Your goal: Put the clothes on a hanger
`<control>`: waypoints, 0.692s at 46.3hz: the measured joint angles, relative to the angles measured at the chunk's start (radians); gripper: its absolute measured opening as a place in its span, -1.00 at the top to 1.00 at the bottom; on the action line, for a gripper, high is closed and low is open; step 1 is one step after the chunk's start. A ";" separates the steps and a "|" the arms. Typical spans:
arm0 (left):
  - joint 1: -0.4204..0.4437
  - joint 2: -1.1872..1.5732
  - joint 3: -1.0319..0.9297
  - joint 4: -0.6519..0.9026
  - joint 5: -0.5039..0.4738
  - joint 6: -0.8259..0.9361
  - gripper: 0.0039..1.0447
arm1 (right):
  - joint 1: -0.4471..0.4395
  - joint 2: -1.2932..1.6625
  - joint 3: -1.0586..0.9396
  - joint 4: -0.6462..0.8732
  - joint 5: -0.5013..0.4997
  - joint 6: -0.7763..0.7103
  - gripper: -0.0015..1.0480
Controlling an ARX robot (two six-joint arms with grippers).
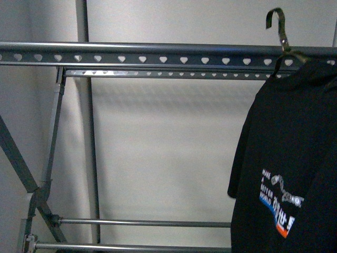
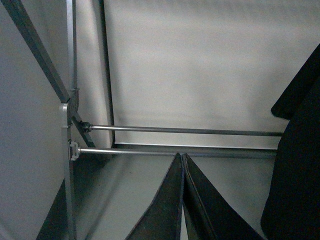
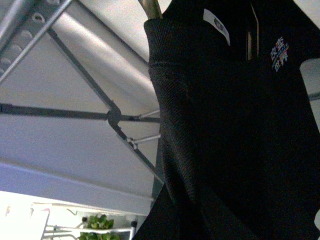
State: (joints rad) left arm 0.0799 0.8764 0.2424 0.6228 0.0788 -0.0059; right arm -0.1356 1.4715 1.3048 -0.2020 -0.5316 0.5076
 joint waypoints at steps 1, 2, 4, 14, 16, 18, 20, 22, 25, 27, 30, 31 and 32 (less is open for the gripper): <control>-0.002 -0.005 -0.005 0.000 -0.001 0.000 0.94 | -0.002 0.003 0.007 0.000 0.000 0.005 0.93; -0.007 -0.015 -0.015 0.000 -0.009 0.000 0.94 | -0.005 0.009 0.020 0.000 0.000 0.014 0.93; -0.035 -0.035 -0.034 0.000 -0.061 0.000 0.94 | -0.011 0.019 0.044 0.000 0.000 0.027 0.93; -0.078 -0.164 -0.120 -0.037 -0.079 0.001 0.94 | -0.024 0.138 0.184 -0.056 0.062 0.060 0.93; -0.078 -0.195 -0.136 -0.053 -0.079 0.001 0.94 | -0.023 0.178 0.212 -0.066 0.090 0.074 0.93; -0.078 -0.221 -0.148 -0.067 -0.079 0.001 0.94 | -0.019 0.209 0.235 -0.070 0.113 0.092 0.93; -0.078 -0.246 -0.158 -0.082 -0.079 0.001 0.94 | -0.013 0.240 0.262 -0.070 0.126 0.113 0.93; -0.078 -0.267 -0.165 -0.095 -0.079 0.001 0.94 | -0.006 0.261 0.286 -0.070 0.139 0.127 0.93; -0.078 -0.299 -0.175 -0.116 -0.079 0.001 0.94 | 0.009 0.293 0.326 -0.071 0.168 0.153 0.93; -0.078 -0.326 -0.184 -0.135 -0.079 0.001 0.94 | 0.021 0.312 0.351 -0.071 0.183 0.168 0.93; -0.078 -0.351 -0.191 -0.153 -0.079 0.001 0.94 | 0.035 0.326 0.372 -0.072 0.197 0.179 0.93; -0.078 -0.360 -0.194 -0.160 -0.079 0.002 0.94 | 0.042 0.331 0.379 -0.073 0.204 0.180 0.93; -0.078 -0.374 -0.197 -0.171 -0.079 0.002 0.94 | 0.051 0.338 0.390 -0.074 0.213 0.180 0.93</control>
State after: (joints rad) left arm 0.0017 0.5022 0.0456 0.4519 -0.0002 -0.0044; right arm -0.0845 1.8095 1.6947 -0.2756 -0.3183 0.6880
